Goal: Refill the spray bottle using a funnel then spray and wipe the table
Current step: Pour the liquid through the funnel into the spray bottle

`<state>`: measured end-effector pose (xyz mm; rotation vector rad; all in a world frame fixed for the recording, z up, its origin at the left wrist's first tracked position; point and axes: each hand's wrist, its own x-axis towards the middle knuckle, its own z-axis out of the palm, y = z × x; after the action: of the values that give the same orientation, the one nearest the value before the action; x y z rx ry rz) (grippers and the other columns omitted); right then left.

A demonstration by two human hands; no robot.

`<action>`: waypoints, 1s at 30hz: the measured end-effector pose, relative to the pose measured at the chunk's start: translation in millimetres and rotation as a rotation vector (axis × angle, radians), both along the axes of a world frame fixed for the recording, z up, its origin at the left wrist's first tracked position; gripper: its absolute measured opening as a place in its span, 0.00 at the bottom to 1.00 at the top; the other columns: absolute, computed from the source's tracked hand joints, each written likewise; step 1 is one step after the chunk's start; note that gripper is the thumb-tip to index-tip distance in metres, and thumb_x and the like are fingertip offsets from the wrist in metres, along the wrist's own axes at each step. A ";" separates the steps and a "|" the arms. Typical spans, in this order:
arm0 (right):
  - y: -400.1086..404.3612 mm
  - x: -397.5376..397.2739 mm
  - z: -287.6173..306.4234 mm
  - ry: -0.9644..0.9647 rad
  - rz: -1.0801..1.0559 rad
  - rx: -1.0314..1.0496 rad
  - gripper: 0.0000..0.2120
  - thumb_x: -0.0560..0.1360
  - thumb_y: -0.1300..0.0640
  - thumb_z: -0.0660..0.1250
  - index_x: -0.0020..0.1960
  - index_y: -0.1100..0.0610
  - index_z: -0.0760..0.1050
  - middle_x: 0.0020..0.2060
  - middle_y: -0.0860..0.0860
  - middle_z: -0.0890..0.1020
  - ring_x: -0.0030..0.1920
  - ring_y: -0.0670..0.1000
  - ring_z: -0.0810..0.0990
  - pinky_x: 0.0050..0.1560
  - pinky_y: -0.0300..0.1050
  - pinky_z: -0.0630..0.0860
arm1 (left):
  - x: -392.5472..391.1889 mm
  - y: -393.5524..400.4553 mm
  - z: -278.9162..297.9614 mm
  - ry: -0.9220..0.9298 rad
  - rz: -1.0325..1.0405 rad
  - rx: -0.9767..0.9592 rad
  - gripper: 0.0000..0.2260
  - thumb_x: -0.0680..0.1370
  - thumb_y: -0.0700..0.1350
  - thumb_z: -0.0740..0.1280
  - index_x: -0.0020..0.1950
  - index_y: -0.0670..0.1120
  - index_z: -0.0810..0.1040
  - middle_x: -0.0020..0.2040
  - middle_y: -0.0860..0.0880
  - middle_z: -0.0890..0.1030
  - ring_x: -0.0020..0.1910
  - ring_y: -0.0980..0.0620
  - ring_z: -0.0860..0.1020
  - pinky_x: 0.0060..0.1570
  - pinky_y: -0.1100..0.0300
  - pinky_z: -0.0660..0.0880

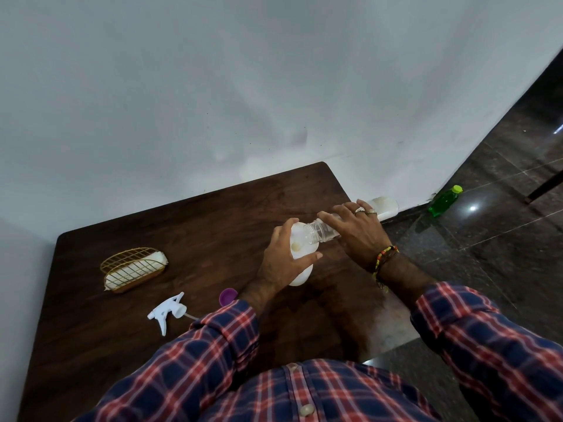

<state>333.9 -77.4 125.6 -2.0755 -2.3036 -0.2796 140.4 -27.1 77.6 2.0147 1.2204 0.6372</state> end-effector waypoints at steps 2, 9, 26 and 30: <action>0.7 0.4 -1.5 -0.015 0.005 0.010 0.33 0.64 0.63 0.73 0.66 0.48 0.68 0.55 0.55 0.80 0.56 0.60 0.79 0.64 0.61 0.69 | -0.1 -0.4 0.8 0.002 0.001 -0.001 0.38 0.66 0.63 0.75 0.71 0.55 0.63 0.68 0.51 0.69 0.62 0.55 0.71 0.57 0.57 0.76; 2.2 1.1 -3.6 -0.042 0.016 0.052 0.30 0.65 0.63 0.71 0.65 0.49 0.72 0.55 0.55 0.79 0.56 0.60 0.79 0.66 0.61 0.68 | 0.0 -1.2 3.5 -0.005 -0.002 -0.010 0.38 0.67 0.62 0.75 0.72 0.54 0.63 0.68 0.51 0.69 0.63 0.53 0.72 0.59 0.55 0.76; 1.0 0.6 -6.4 -0.002 0.020 0.079 0.34 0.64 0.65 0.72 0.66 0.48 0.67 0.56 0.56 0.79 0.58 0.61 0.78 0.67 0.63 0.68 | -0.2 -1.6 5.6 0.024 -0.004 -0.019 0.38 0.67 0.62 0.75 0.72 0.54 0.63 0.67 0.52 0.69 0.62 0.55 0.71 0.56 0.59 0.74; -0.7 -0.6 -7.1 0.026 -0.021 0.051 0.35 0.63 0.64 0.74 0.67 0.48 0.68 0.57 0.55 0.79 0.59 0.60 0.78 0.66 0.62 0.69 | -0.3 -1.4 6.9 0.026 -0.010 -0.030 0.39 0.67 0.62 0.74 0.72 0.54 0.63 0.68 0.51 0.68 0.63 0.54 0.71 0.57 0.59 0.73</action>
<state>333.3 -78.0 118.5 -2.0677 -2.2371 -0.3075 140.1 -28.5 84.5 2.0085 1.2275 0.5857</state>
